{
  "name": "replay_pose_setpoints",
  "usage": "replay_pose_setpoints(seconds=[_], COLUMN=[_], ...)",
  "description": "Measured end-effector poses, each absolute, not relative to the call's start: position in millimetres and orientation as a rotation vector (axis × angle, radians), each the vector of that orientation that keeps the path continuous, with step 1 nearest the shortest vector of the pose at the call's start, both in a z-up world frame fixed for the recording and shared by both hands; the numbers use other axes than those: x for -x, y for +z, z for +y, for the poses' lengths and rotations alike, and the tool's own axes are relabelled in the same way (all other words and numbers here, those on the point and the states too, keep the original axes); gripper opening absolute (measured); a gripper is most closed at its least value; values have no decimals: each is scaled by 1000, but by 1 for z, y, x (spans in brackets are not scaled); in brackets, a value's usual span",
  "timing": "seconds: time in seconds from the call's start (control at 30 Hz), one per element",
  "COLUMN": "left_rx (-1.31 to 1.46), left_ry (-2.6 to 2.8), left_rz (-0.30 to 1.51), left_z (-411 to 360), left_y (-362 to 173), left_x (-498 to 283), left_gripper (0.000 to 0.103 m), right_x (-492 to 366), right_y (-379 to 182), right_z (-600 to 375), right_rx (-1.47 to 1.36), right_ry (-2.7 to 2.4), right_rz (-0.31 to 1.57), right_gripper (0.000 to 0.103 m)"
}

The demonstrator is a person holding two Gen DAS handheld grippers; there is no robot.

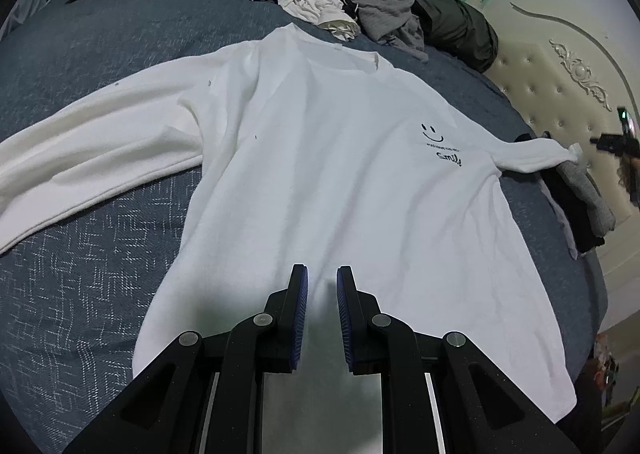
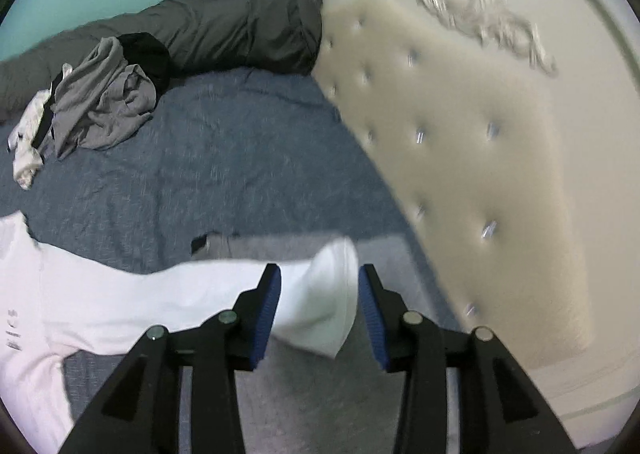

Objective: Fold clothes

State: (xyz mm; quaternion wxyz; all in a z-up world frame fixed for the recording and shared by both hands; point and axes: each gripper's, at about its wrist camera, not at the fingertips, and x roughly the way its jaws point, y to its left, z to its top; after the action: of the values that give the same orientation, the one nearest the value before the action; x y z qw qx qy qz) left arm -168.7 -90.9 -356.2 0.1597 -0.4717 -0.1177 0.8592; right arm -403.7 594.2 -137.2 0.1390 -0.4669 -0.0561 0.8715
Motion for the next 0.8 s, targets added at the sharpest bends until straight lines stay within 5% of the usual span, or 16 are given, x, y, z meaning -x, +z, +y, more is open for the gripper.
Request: replay_pose_setpoints(seconds=[0.23, 0.43, 0.5, 0.6, 0.8], left_rx=[1373, 1394, 1399, 1400, 1392], left_ry=[2446, 2441, 2441, 2440, 2442], left_rz=[-315, -293, -293, -293, -291], left_z=[-86, -81, -80, -80, -81], left_y=[-363, -369, -370, -371, -369], left_x=[172, 174, 174, 174, 173], left_gripper=[16, 16, 16, 16, 16], right_x=[383, 384, 388, 388, 386], right_y=[-180, -193, -202, -203, -161], right_z=[636, 642, 639, 638, 649], right_rx=[1466, 1485, 1518, 1498, 1403], right_ry=[2440, 2470, 2471, 2488, 2540], right_rz=[160, 210, 184, 191, 189], right_gripper=[42, 41, 18, 7, 6])
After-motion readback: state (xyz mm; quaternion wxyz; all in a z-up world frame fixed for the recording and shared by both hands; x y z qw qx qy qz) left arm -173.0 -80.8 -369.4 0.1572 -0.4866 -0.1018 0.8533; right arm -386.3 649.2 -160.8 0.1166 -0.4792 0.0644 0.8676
